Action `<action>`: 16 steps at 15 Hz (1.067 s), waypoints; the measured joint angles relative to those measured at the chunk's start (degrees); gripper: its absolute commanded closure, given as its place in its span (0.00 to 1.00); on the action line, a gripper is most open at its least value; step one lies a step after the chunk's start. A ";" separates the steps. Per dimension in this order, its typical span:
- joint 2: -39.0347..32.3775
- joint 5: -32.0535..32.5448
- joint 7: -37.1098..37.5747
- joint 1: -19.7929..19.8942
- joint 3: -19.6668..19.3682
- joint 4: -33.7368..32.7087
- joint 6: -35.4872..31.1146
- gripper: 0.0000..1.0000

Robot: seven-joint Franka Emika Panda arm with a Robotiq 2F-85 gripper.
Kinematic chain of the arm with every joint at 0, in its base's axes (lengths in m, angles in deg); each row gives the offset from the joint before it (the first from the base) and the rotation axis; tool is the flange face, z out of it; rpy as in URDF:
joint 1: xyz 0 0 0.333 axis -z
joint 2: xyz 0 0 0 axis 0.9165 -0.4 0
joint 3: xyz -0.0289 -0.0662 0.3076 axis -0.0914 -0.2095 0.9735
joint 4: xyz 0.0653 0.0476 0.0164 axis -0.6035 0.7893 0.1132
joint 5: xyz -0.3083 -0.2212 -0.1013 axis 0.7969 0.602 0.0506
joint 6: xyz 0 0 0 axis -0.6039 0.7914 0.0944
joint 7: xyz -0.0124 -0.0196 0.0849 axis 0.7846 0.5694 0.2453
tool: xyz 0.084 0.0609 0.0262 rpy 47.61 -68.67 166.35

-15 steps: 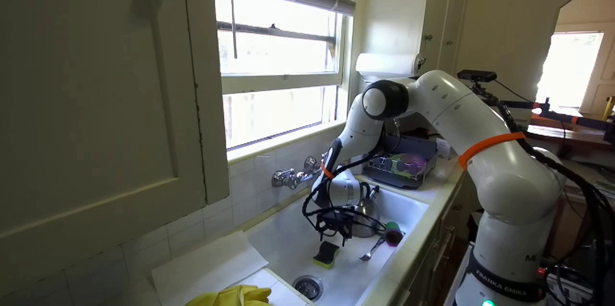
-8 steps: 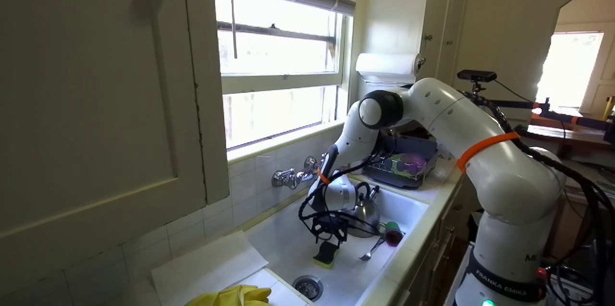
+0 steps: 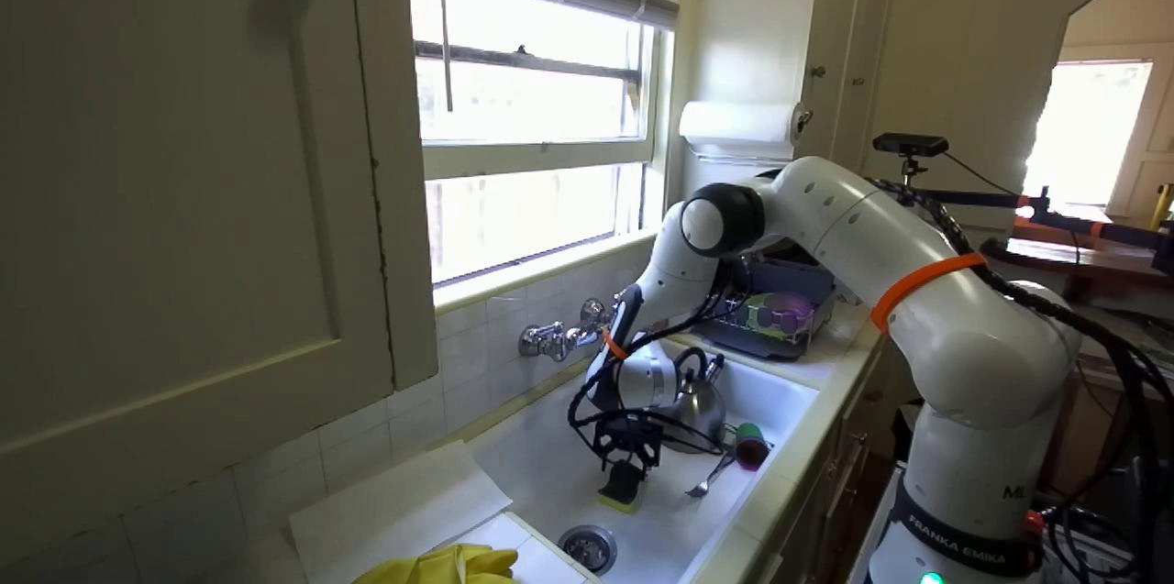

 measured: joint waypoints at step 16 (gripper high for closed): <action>4.89 -0.08 -0.33 0.23 0.78 3.69 0.00 0.96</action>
